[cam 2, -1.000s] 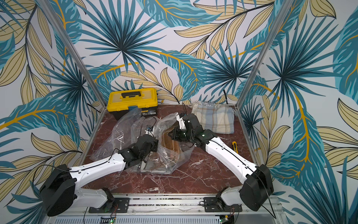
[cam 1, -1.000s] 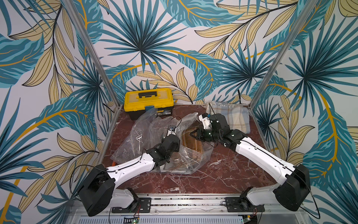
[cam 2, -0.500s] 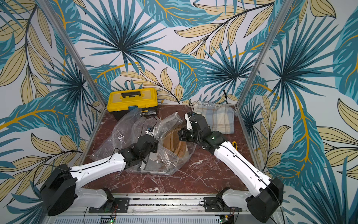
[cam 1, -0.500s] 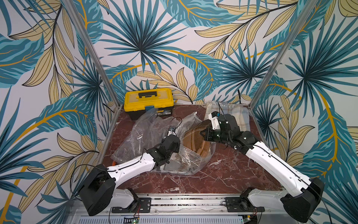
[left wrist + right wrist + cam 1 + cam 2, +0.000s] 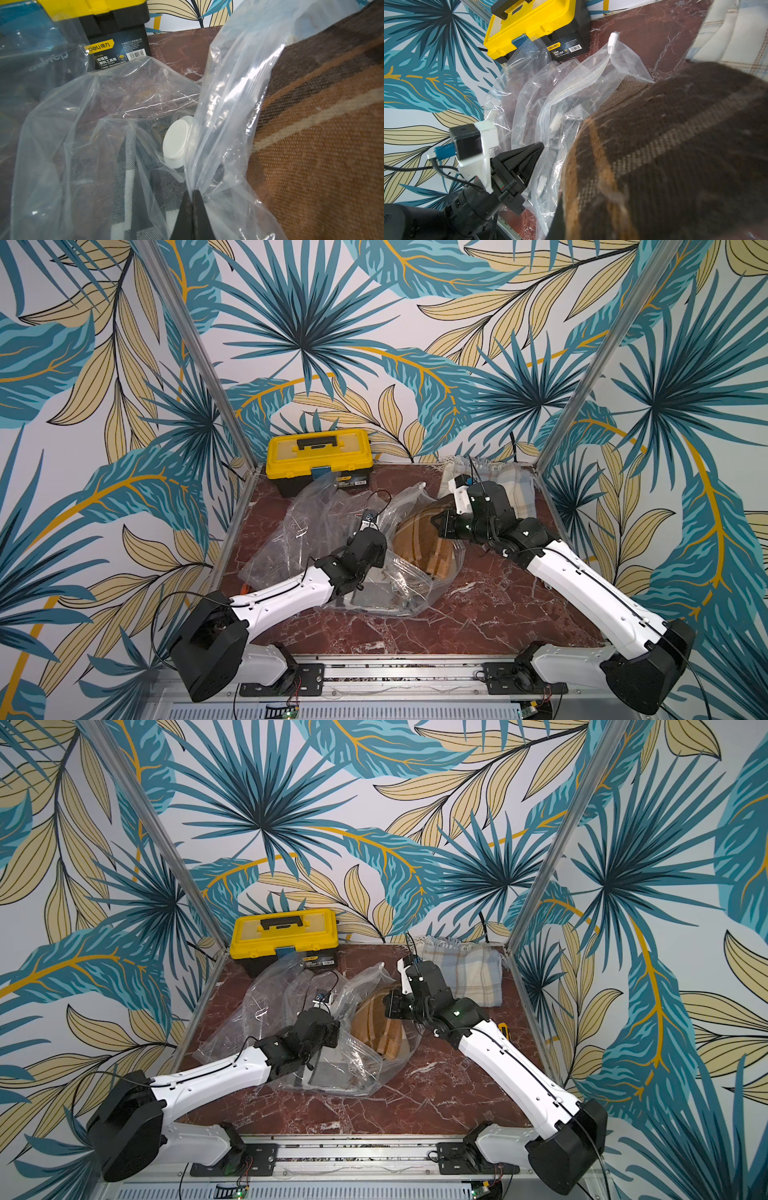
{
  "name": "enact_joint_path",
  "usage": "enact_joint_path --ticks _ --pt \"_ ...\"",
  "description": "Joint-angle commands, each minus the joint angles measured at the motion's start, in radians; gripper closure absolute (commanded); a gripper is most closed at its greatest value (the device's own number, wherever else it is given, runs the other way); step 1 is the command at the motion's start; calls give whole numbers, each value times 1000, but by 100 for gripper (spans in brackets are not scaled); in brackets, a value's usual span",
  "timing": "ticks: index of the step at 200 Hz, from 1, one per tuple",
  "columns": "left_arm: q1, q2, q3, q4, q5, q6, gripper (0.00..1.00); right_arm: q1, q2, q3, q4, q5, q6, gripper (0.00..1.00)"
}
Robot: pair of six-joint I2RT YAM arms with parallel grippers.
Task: Take the blanket out of the vacuum bag
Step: Take out the blanket from the vacuum bag.
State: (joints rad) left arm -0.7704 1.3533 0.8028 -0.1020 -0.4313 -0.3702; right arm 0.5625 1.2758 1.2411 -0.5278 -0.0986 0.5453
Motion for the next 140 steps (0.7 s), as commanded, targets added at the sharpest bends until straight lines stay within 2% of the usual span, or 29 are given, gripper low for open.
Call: enact_joint_path --ticks 1,21,70,121,140 --pt "7 -7 13 -23 -19 -1 100 -7 6 8 110 4 -2 100" --pt "8 -15 10 -18 -12 2 100 -6 11 -23 96 46 -12 100" --pt "8 -27 2 4 23 36 100 -27 -5 -244 148 143 8 100" --pt "8 4 25 15 61 40 100 -42 50 -354 131 267 -3 100" --pt "8 17 37 13 72 45 100 -48 93 -389 146 272 19 100"
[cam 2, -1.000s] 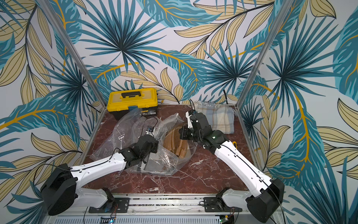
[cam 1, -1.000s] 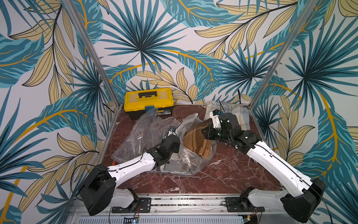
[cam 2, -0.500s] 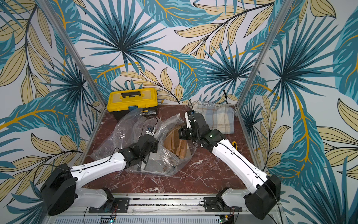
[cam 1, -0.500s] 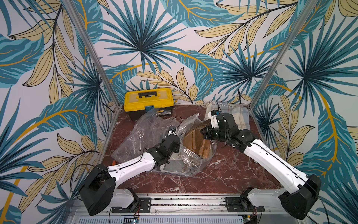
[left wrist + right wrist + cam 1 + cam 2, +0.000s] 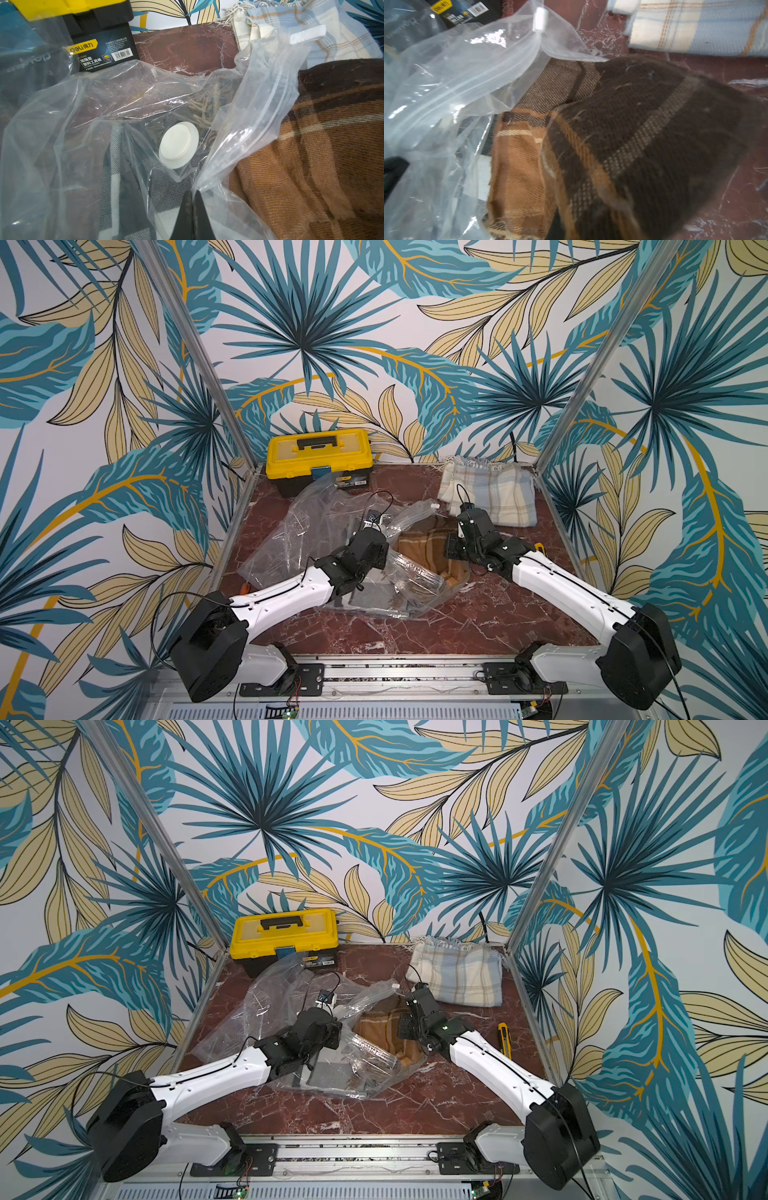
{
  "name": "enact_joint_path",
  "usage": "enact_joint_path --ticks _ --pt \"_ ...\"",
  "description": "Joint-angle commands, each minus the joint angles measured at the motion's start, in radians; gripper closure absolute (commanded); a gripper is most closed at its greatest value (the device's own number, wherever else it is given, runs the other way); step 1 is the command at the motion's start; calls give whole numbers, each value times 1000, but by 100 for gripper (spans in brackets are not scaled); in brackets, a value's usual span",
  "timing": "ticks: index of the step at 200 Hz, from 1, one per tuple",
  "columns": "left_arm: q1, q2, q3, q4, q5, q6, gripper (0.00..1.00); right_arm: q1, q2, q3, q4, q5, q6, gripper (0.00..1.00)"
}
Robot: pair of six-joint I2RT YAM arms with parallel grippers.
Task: Take the blanket out of the vacuum bag
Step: Take out the blanket from the vacuum bag.
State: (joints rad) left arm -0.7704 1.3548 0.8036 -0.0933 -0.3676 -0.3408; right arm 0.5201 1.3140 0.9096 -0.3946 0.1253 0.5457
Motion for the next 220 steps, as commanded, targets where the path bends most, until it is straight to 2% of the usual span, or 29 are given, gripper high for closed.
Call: enact_joint_path --ticks 1,23,43,82,88,108,148,162,171,192,205,220 --pt "8 16 37 5 8 16 100 -6 58 -60 15 47 20 100" --pt "8 20 49 0 12 26 100 -13 106 -90 67 11 36 100" --pt "8 26 56 -4 -1 36 100 -13 117 -55 57 21 14 99" --pt "14 85 35 9 -7 5 100 -14 80 91 -62 74 -74 37" --pt "14 92 34 12 0 -3 100 -13 75 106 -77 81 -80 32" --pt "14 100 28 26 15 -19 100 -15 78 133 -96 83 -88 27" --pt "14 90 34 16 4 3 100 -22 130 115 -57 56 -80 25" --pt "14 89 34 12 1 6 100 -34 144 94 -7 17 -69 29" --pt "14 89 32 9 0 6 100 -45 158 85 17 -15 -61 35" --pt "14 83 24 10 -2 1 100 -59 187 77 60 -58 -56 61" --pt "14 80 22 9 -3 1 100 -65 204 72 85 -78 -55 66" --pt "14 78 19 6 -7 3 100 -71 219 72 106 -108 -58 77"
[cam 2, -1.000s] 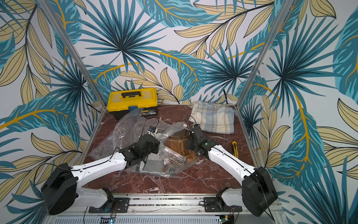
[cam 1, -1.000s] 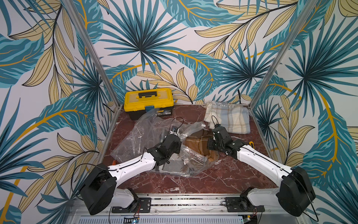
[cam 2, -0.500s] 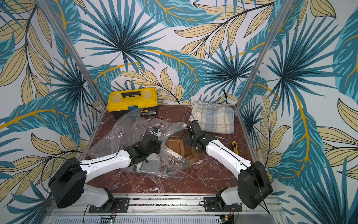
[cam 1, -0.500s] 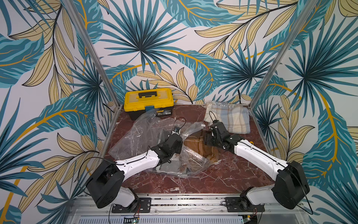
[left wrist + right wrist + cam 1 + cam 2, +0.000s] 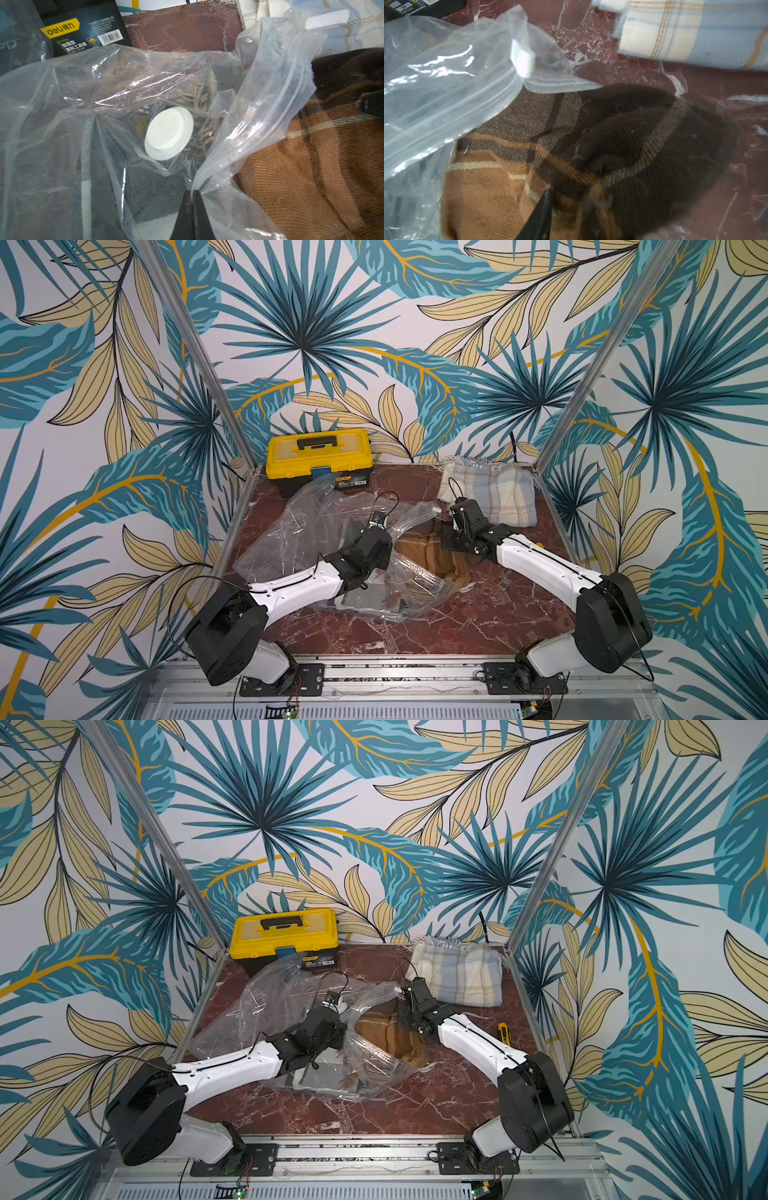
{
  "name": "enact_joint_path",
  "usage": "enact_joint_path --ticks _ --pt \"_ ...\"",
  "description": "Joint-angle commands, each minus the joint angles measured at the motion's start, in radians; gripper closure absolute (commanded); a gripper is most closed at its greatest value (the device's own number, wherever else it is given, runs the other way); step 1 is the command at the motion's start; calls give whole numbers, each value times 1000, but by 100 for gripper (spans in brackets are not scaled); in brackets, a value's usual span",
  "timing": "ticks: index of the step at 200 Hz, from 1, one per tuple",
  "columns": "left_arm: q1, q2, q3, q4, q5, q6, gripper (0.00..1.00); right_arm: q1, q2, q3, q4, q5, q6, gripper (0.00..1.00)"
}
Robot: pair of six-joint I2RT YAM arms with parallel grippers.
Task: Take the blanket out of the vacuum bag
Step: Take out the blanket from the vacuum bag.
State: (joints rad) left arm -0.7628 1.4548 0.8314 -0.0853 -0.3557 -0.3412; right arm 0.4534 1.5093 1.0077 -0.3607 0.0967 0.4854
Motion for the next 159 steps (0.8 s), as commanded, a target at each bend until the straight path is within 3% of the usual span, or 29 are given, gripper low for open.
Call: enact_joint_path --ticks 1,15,53,85,159 --pt "7 -22 -10 -2 -19 3 100 -4 25 -26 75 -81 2 78" --pt "7 -25 -9 -6 -24 5 100 -7 32 -19 81 -105 1 100" --pt "11 -27 -9 -18 -70 -8 100 -10 -10 33 75 -175 15 100" --pt "30 0 4 -130 -157 -119 100 -12 -90 93 59 -213 47 100" --pt "46 23 -16 -161 -175 -147 100 -50 -267 240 -72 -105 -13 100"
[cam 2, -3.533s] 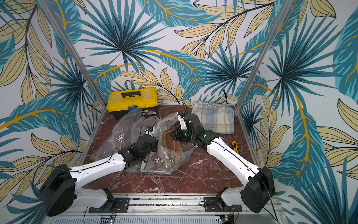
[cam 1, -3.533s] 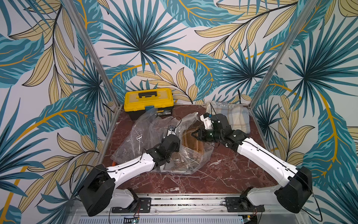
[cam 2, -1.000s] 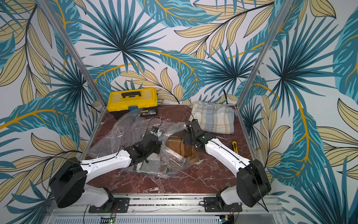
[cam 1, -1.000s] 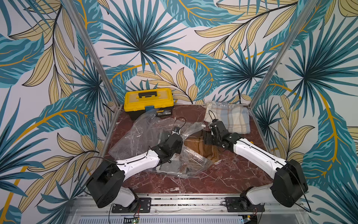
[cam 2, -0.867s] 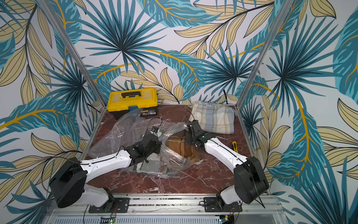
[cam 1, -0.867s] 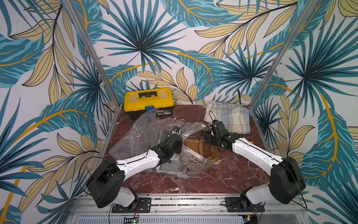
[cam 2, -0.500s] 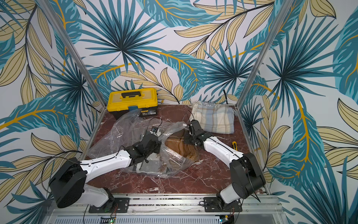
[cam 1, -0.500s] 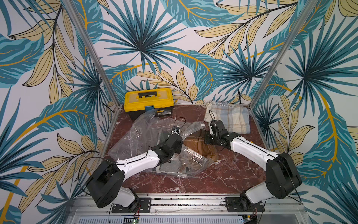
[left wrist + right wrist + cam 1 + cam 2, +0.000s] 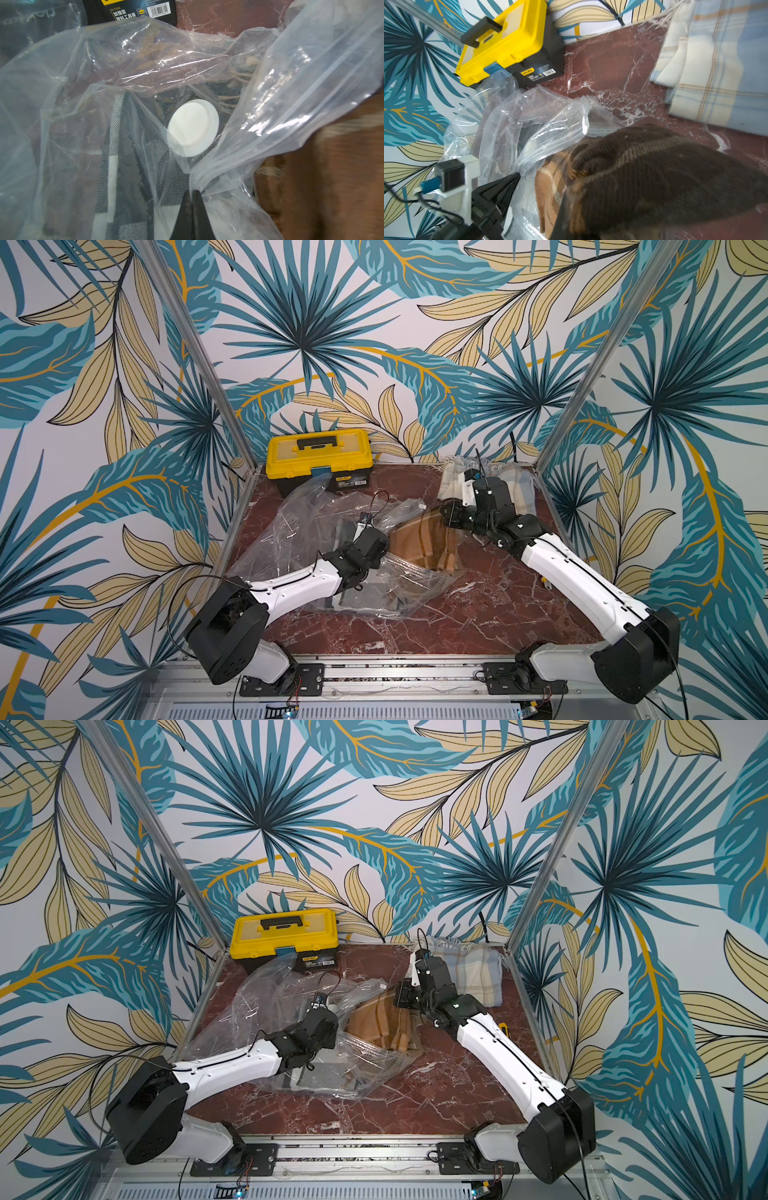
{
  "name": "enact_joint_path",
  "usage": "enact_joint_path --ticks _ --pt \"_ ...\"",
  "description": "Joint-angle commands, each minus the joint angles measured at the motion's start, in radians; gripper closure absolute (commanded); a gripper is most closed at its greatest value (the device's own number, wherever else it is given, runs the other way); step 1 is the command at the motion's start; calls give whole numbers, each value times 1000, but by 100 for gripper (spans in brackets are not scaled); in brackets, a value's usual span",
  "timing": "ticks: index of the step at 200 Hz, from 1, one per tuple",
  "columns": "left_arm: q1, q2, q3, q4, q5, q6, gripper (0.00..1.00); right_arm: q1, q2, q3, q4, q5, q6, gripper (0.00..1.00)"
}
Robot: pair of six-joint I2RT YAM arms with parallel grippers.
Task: Take the blanket out of the vacuum bag
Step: Take out the blanket from the vacuum bag, then place the blanket at the corner of the board.
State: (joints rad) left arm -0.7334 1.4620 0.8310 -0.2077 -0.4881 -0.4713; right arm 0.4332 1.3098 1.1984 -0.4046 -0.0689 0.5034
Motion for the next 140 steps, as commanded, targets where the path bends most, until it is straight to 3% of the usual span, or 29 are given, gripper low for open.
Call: enact_joint_path --ticks 1,68,140 --pt "16 17 -16 -39 -42 -16 100 -31 -70 50 -28 63 -31 100" --pt "19 8 -25 -31 -25 -9 100 -144 -143 99 -8 240 -108 100" --pt "19 -25 -20 -115 -71 -37 100 -258 24 191 141 261 -175 100"
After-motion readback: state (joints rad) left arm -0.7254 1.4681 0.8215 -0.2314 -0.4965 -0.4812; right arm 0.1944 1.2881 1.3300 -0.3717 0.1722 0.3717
